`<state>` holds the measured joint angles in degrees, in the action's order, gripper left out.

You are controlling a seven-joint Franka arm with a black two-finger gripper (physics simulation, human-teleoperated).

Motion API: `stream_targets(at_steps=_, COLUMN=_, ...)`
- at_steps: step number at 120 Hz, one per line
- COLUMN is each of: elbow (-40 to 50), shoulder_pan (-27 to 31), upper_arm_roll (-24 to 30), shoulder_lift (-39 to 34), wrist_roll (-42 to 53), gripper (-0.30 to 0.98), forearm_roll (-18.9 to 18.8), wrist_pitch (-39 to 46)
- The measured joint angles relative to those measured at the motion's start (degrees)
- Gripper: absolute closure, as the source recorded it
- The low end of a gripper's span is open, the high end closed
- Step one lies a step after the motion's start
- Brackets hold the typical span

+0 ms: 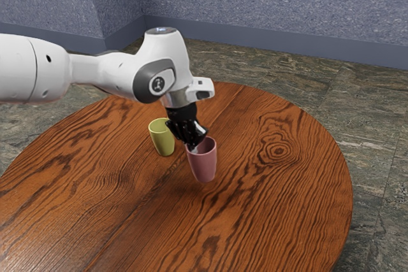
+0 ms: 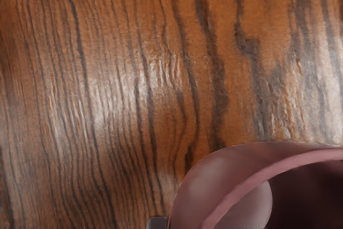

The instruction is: Place the right cup onto the left cup

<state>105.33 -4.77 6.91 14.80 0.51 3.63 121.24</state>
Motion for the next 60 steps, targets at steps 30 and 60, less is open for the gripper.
stream_targets(at_steps=30, elbow=-0.1, shoulder_pan=0.6, upper_arm_roll=-4.3, shoulder_lift=-7.3, wrist_roll=0.3, gripper=0.79, forearm_roll=0.0, wrist_pitch=-6.2)
stream_targets(at_steps=60, elbow=-3.8, shoulder_pan=0.5, upper_arm_roll=-10.3, shoulder_lift=-7.5, wrist_roll=1.6, gripper=0.79, forearm_roll=-0.2, wrist_pitch=-10.0)
